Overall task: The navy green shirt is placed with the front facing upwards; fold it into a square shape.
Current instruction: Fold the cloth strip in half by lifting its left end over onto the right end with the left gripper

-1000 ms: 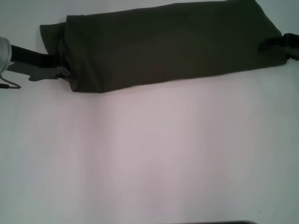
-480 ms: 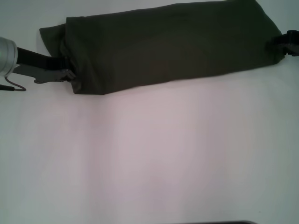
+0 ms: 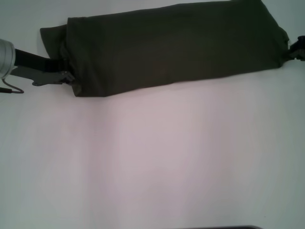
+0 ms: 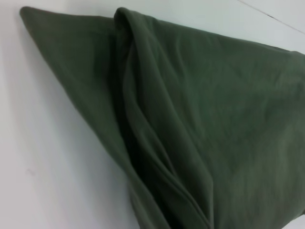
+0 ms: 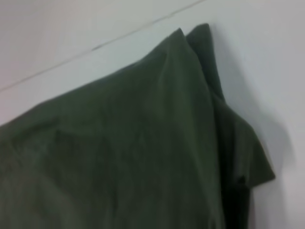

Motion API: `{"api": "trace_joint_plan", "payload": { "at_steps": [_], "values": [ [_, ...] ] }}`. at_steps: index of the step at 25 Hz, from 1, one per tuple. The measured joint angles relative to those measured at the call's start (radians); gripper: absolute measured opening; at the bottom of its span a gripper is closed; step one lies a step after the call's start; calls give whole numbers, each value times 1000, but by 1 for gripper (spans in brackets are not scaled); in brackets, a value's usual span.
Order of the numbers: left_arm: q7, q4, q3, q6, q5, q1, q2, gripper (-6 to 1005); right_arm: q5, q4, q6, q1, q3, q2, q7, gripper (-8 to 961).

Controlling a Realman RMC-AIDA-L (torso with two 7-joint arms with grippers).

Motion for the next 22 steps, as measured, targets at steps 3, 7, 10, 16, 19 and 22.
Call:
{"api": "trace_joint_plan", "payload": {
  "at_steps": [3,7,10,16,19,22],
  "values": [
    [0,2,0,16,0,0,6,13,-28,-2,-28,0,-2,-9,13,79],
    [0,6,0,53,0,-1,24,12,-55,-26,-81,-1,-1,-14,22,44],
    [0,6,0,70,0,-2,29,12,-89,-61,-137,-3,-1,-15,35,17],
    [1,0,1,205,23,9,54,12,-143,-94,-256,-3,-2,-18,40,-1],
    [-1,-7,-7,237,43,21,57,12,-169,-95,-300,-3,-3,-20,40,-1],
    [1,-10,-7,278,48,37,59,13,-183,-95,-337,-7,-3,-21,39,-1]
  ]
}}
